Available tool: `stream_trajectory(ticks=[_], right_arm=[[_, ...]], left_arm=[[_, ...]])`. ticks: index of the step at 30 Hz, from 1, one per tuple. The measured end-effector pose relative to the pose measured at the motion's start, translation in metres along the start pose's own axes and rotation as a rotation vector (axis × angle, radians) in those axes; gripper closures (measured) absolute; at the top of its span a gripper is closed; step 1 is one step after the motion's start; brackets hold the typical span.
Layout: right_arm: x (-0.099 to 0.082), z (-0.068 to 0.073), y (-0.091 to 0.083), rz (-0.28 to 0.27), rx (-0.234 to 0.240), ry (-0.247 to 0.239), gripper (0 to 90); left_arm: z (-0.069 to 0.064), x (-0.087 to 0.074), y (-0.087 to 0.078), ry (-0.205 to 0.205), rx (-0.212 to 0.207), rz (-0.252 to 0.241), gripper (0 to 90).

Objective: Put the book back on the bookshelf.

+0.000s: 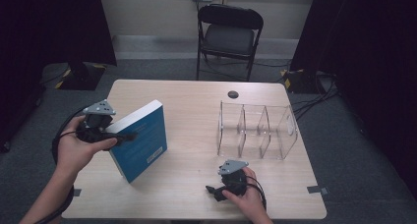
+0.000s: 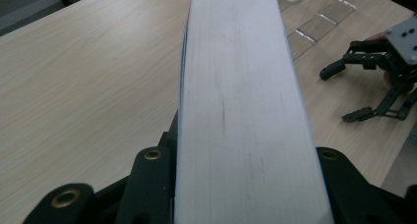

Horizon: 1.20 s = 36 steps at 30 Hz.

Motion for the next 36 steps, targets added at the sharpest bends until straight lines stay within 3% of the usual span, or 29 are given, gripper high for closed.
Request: stream_trajectory(ticks=[10, 14, 17, 28, 36], right_arm=[[0.000, 0.000, 0.000, -0.001, 0.001, 0.001, 13.4], [0.000, 0.000, 0.000, 0.000, 0.003, 0.002, 13.4], [0.000, 0.000, 0.000, 0.001, 0.000, 0.001, 13.4], [0.000, 0.000, 0.000, 0.002, 0.005, -0.003, 13.3], [0.000, 0.000, 0.000, 0.003, 0.002, -0.004, 13.1]], left_arm=[[-0.046, 0.033, 0.014, 0.084, -0.114, -0.048, 60.7], [-0.062, 0.040, 0.017, 0.103, -0.165, -0.061, 60.7], [-0.069, 0.036, 0.024, 0.113, -0.191, -0.055, 60.6], [-0.076, 0.021, 0.021, 0.151, -0.194, -0.075, 60.4], [-0.080, 0.021, 0.020, 0.164, -0.178, -0.058, 59.7]])
Point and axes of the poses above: each handheld gripper's, and its own axes: y roughly forward along the jaws, x roughly out of its top, z roughly to its left, the point moved 4 cm from there along y, roughly forward along the jaws, and after that the axes turned 13 degrees about y, right-handed, at the moved point
